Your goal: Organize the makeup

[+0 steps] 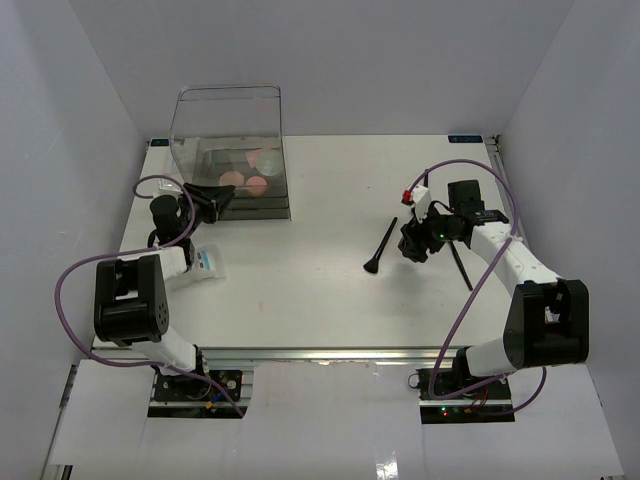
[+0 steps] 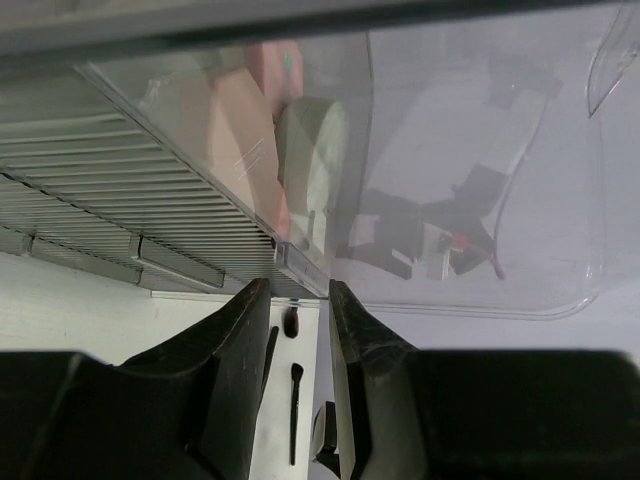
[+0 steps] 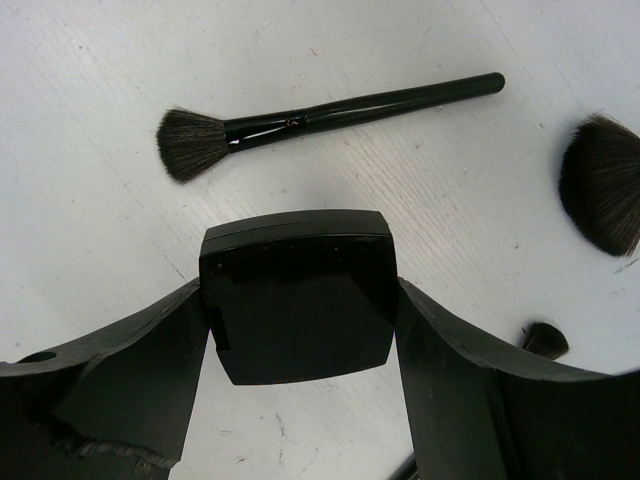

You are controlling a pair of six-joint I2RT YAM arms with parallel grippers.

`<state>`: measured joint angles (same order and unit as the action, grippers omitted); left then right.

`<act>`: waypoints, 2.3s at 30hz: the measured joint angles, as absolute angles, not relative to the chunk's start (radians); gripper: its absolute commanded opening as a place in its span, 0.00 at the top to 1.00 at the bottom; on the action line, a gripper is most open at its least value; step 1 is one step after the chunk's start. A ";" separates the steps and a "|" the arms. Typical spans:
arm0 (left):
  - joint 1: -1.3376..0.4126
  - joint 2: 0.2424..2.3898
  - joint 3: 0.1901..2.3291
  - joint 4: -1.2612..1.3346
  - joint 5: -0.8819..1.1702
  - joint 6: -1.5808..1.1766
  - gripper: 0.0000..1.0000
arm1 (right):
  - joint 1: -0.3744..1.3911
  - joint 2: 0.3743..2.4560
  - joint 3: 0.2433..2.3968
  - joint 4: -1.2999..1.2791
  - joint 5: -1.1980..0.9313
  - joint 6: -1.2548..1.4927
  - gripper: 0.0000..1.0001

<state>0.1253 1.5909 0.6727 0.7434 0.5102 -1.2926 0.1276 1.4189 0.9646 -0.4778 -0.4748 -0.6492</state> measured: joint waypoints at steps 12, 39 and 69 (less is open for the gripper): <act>0.125 1.651 0.715 0.761 0.522 -1.296 0.69 | 0.131 1.419 0.965 -0.489 -0.474 -0.638 0.71; 0.137 1.403 0.631 0.763 0.556 -1.336 0.96 | 0.761 1.495 1.221 -0.527 -0.231 -0.763 0.72; 0.134 1.287 0.846 0.689 0.606 -1.404 0.96 | 1.057 2.088 1.605 0.368 0.406 -1.343 0.75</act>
<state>0.1337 1.2870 0.8461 0.6889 0.6063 -1.4039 1.0572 2.0875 1.6052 0.3685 0.4055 -1.3432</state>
